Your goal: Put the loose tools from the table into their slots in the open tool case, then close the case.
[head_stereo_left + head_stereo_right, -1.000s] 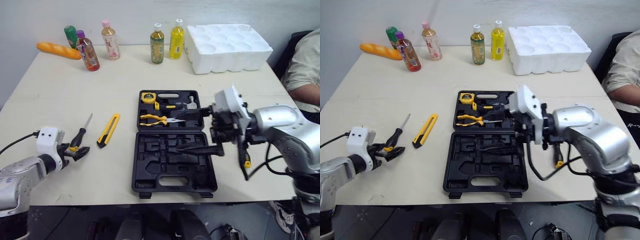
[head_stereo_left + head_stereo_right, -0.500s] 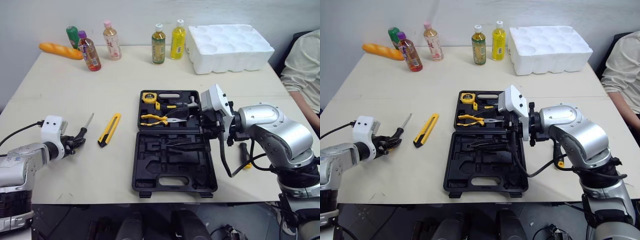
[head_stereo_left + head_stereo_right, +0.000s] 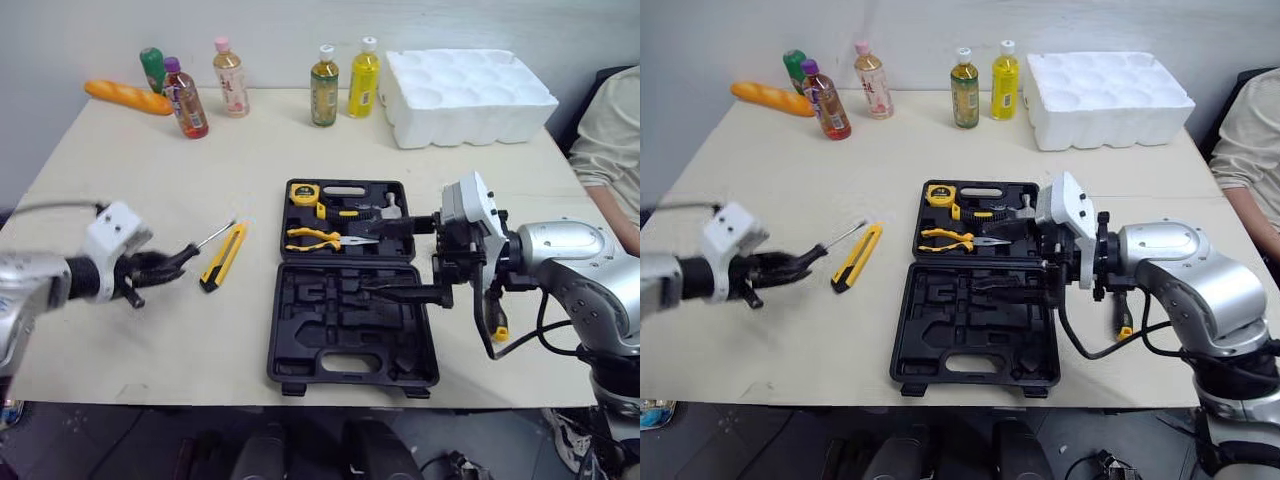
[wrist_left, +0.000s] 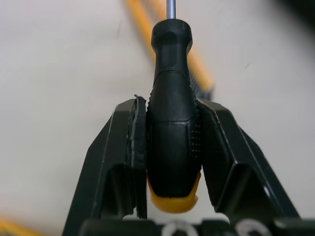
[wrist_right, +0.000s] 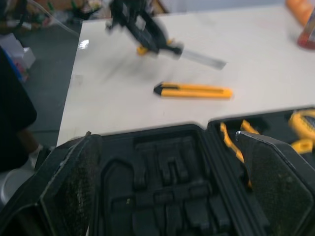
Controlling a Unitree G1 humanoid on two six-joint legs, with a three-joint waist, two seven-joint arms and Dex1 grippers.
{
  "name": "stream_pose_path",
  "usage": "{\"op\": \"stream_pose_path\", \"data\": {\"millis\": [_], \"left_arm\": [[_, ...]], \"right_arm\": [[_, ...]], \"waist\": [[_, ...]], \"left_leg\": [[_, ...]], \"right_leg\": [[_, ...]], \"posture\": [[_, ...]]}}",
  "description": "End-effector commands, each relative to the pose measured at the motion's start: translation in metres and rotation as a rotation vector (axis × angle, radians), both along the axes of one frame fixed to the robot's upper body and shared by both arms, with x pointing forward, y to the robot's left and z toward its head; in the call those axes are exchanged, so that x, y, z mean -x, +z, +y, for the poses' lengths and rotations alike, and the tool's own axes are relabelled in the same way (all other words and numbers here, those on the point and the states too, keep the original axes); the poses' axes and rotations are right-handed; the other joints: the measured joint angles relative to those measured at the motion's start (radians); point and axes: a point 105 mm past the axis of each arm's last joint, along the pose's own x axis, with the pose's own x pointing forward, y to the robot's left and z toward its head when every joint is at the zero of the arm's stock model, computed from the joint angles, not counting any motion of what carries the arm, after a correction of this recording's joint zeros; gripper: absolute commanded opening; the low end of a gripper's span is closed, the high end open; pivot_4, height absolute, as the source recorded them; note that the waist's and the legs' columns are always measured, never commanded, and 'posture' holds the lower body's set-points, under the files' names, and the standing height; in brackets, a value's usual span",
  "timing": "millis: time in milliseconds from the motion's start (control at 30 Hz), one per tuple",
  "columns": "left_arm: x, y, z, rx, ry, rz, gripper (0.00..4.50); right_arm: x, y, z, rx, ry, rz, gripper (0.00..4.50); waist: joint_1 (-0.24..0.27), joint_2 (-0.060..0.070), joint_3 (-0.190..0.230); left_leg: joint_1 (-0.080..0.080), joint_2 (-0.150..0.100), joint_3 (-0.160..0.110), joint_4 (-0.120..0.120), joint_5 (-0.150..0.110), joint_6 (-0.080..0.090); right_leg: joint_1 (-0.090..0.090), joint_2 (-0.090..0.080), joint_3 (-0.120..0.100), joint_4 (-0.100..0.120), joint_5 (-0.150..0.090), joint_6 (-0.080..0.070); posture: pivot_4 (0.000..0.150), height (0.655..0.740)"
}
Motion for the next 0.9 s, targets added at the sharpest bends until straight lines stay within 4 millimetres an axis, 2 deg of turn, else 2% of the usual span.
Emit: {"op": "stream_pose_path", "data": {"millis": [33,100,200,300,367,533,667,900], "left_arm": [[-0.002,-0.006,-0.043,-0.072,-0.218,0.056,1.04],[-0.004,-0.011,-0.065,-0.114,-0.307,0.106,1.04],[-0.016,-0.015,-0.099,-0.189,-0.390,0.121,1.04],[-0.023,-0.013,-0.123,-0.174,-0.423,0.143,1.04],[-0.023,-0.019,-0.138,-0.189,-0.475,0.175,1.04],[-0.026,-0.032,-0.153,-0.253,-0.537,0.214,1.04],[-0.035,-0.040,-0.156,-0.333,-0.574,0.195,1.04],[-0.038,-0.039,-0.168,-0.334,-0.626,0.180,1.04]], "right_arm": [[0.001,0.006,-0.019,0.020,-0.092,-0.050,4.50],[0.003,0.000,-0.027,0.037,-0.134,-0.037,4.50],[0.005,-0.015,-0.039,0.091,-0.223,-0.050,4.50],[0.006,-0.023,-0.040,0.097,-0.274,-0.059,4.50],[0.011,-0.028,-0.038,0.076,-0.300,-0.048,4.50],[0.017,-0.034,-0.042,0.069,-0.365,-0.045,4.50],[0.020,-0.035,-0.048,0.072,-0.408,-0.047,4.50],[0.024,-0.038,-0.055,0.064,-0.468,-0.040,4.50]], "waist": [[0.004,0.000,0.000],[0.005,0.000,0.000],[0.007,0.000,0.000],[0.002,0.000,0.000],[0.001,0.000,0.000],[0.004,0.000,0.000],[0.007,0.000,0.001],[0.011,0.000,0.000]], "left_leg": [[-0.001,0.000,0.000,0.000,0.000,0.000],[-0.004,0.000,0.000,0.002,0.000,0.000],[-0.011,0.001,-0.001,0.006,0.003,-0.001],[-0.014,0.001,-0.001,0.011,0.003,-0.001],[-0.013,0.001,0.000,0.014,0.003,0.000],[-0.013,0.001,-0.001,0.015,0.003,-0.001],[-0.013,0.001,-0.001,0.015,0.003,-0.001],[-0.013,0.000,-0.001,0.016,0.003,0.000]], "right_leg": [[0.000,0.000,0.000,0.000,0.000,0.000],[-0.002,0.001,0.000,0.001,0.000,0.000],[-0.006,0.004,-0.001,0.005,0.001,0.001],[-0.007,0.005,-0.001,0.007,0.001,0.003],[-0.007,0.005,0.001,0.007,0.002,0.003],[-0.006,0.006,0.001,0.007,0.002,0.003],[-0.006,0.005,0.001,0.006,0.002,0.004],[-0.005,0.005,0.001,0.007,0.002,0.004]], "posture": [[0.150,0.7400],[0.150,0.7400],[0.150,0.7400],[0.150,0.7400],[0.150,0.7400],[0.150,0.7400],[0.150,0.7400],[0.150,0.7400]]}}
